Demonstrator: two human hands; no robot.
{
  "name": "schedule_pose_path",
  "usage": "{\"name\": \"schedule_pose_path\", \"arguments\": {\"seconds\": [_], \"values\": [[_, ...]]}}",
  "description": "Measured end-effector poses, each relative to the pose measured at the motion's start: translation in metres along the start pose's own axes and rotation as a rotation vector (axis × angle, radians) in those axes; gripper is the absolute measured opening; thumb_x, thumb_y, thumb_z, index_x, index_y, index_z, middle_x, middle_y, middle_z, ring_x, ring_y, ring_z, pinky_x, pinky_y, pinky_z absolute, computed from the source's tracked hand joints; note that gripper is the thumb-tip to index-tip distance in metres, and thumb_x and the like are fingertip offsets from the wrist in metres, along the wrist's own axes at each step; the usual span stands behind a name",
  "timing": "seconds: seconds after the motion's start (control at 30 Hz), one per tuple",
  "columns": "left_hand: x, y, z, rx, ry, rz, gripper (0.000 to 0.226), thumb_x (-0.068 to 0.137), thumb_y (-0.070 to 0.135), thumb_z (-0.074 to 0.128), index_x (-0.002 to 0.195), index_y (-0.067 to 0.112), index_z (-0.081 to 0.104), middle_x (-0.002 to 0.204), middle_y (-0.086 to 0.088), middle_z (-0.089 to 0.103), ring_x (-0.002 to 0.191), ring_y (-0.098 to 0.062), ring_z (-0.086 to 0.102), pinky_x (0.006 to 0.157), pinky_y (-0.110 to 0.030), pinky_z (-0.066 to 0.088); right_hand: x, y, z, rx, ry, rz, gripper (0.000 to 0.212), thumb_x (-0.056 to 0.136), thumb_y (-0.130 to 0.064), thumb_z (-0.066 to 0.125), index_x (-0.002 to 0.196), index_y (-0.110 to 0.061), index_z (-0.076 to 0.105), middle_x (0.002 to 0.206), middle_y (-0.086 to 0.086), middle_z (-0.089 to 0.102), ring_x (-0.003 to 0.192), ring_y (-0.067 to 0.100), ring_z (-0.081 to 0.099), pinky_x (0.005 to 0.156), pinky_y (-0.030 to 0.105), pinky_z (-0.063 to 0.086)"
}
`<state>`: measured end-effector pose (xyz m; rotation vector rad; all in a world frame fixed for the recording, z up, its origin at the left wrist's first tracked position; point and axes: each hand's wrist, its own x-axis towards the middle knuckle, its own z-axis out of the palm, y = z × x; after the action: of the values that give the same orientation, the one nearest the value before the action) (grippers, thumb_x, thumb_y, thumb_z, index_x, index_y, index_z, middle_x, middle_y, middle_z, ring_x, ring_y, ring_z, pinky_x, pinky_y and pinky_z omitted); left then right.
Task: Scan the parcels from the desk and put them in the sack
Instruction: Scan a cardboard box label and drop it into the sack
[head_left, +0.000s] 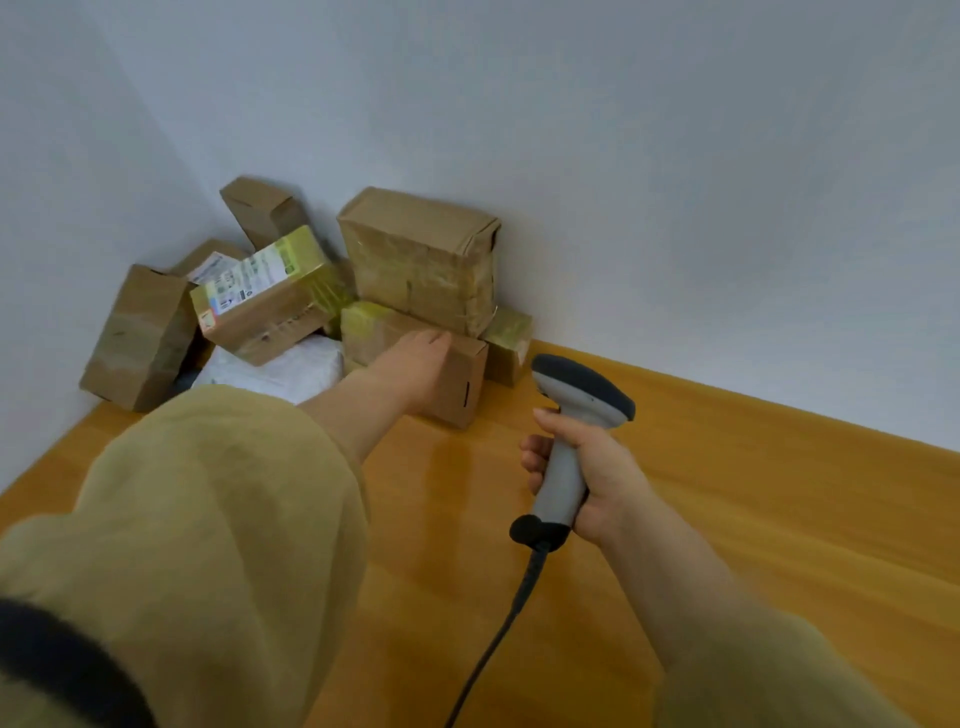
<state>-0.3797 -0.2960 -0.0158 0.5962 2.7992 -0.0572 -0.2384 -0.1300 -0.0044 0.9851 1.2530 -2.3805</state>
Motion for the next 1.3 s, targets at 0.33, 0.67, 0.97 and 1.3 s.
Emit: {"name": "schedule_pose_path", "arguments": {"seconds": [0.33, 0.67, 0.97, 1.3], "values": [[-0.011, -0.019, 0.024, 0.209, 0.033, 0.112, 0.076, 0.088, -0.004, 0.052, 0.151, 0.015, 0.014, 0.149, -0.007, 0.029, 0.131, -0.027, 0.036, 0.101, -0.035, 0.041, 0.023, 0.017, 0.003, 0.046, 0.066, 0.048, 0.013, 0.082, -0.013, 0.072, 0.092, -0.009, 0.063, 0.065, 0.01, 0.067, 0.051, 0.018, 0.062, 0.047, 0.025, 0.05], [-0.092, -0.076, 0.037, -0.051, 0.463, 0.558, 0.066, 0.054, 0.0, 0.086, 0.109, 0.012, 0.052, 0.105, -0.011, 0.067, 0.076, -0.022, 0.069, 0.058, -0.027, 0.057, 0.021, 0.05, 0.044, 0.032, 0.249, 0.074, 0.05, 0.063, -0.019, 0.086, 0.105, -0.006, 0.061, 0.091, 0.018, 0.066, 0.069, 0.03, 0.063, 0.059, 0.038, 0.054], [-0.131, -0.119, 0.028, -0.001, 0.54, 0.549, 0.068, 0.06, 0.0, 0.083, 0.117, 0.013, 0.049, 0.121, -0.01, 0.053, 0.067, -0.022, 0.066, 0.052, -0.029, 0.056, -0.018, 0.075, 0.081, 0.027, 0.283, -0.061, 0.043, 0.064, -0.005, 0.085, 0.097, -0.007, 0.057, 0.093, 0.016, 0.068, 0.075, 0.028, 0.064, 0.054, 0.033, 0.051], [-0.126, -0.093, -0.066, -0.059, -0.343, 0.316, 0.09, 0.081, 0.038, 0.071, 0.152, 0.031, 0.016, 0.155, 0.004, 0.027, 0.146, -0.026, 0.011, 0.119, -0.048, 0.01, -0.084, 0.075, 0.105, -0.344, 0.179, -0.373, 0.043, 0.057, 0.014, 0.081, 0.095, 0.003, 0.063, 0.088, 0.012, 0.073, 0.058, 0.015, 0.066, 0.048, 0.024, 0.047]]}}
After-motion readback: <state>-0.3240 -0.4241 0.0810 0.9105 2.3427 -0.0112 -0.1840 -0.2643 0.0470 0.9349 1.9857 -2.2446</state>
